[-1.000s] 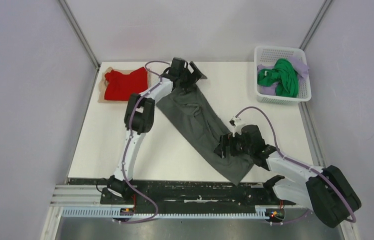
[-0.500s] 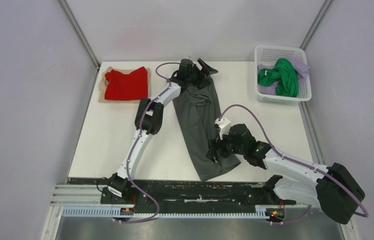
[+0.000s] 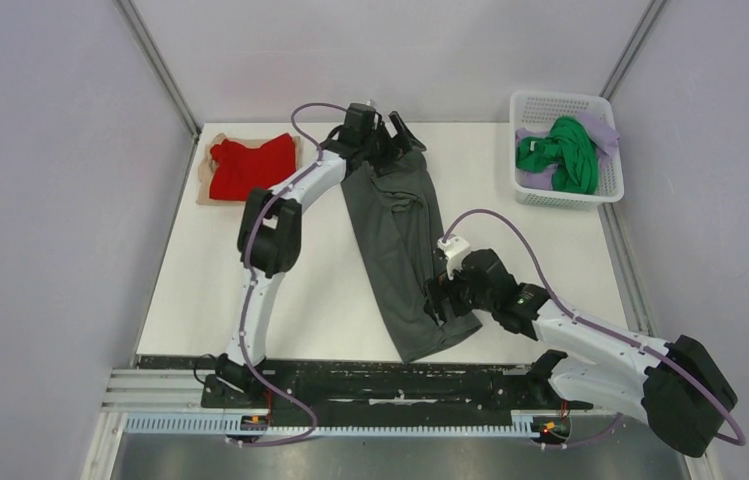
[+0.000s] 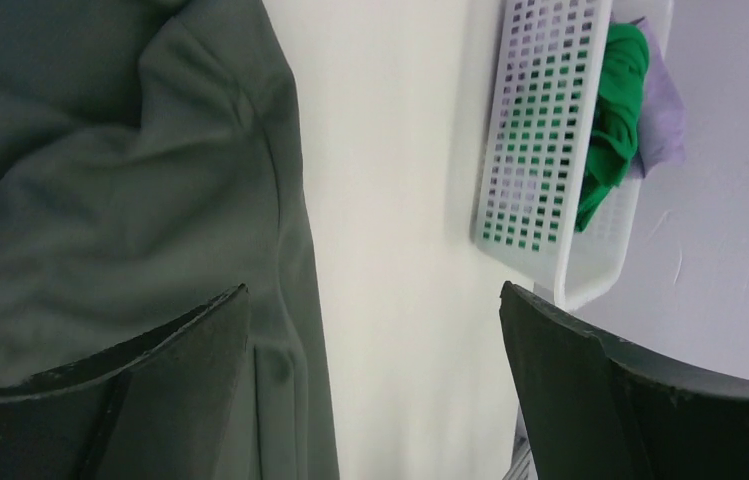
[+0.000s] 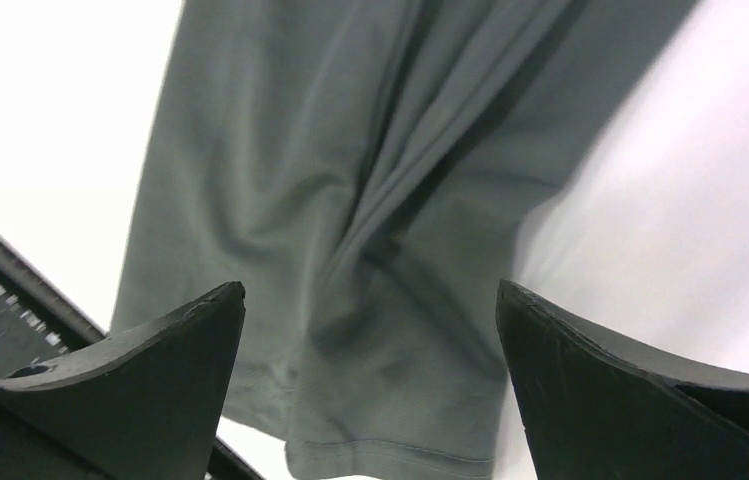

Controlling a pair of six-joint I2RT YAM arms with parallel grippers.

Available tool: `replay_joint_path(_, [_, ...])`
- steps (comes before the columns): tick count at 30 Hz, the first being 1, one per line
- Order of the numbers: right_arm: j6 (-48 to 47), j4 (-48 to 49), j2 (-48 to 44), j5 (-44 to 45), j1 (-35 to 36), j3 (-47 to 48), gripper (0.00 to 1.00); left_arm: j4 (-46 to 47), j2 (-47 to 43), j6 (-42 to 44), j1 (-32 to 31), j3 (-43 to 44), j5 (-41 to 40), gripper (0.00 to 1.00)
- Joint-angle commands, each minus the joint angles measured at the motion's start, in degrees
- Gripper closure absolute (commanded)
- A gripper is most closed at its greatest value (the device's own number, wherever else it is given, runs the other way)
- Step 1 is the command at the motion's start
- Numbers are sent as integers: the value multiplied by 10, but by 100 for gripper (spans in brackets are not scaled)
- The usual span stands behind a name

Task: Fold and stack the t-shirts
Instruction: Rotate the tshirt 90 degrees

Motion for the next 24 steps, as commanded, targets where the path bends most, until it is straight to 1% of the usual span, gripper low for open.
replay_joint_path(1, [-8,11,-16,-106,1,-13,1,-29,-141,85,-14,-124,-68,0])
replay_joint_path(3, [-14,3,-13,-118,1,-24,1,-24,-164,88,-23,-190,-81,0])
replay_joint_path(5, [-18,-5,-12,-118,1,-32,1,-24,-171,85,-27,-227,-87,0])
replay_joint_path(9, [-22,-9,-5,-126,2,-41,1,-32,-150,76,-27,-251,-82,0])
replay_joint_path(13, [-24,-15,-2,-127,8,-47,1,-57,-118,76,-26,-240,-91,0])
replay_joint_path(18, [-33,-11,17,-170,29,-49,1,-95,-73,67,-13,-209,-107,0])
replay_joint_path(21, [-26,13,42,-205,54,-35,1,-130,-37,65,-3,-168,-107,0])
replay_joint_path(24, [-13,55,67,-238,78,-17,1,-141,-5,57,12,-127,-99,0])
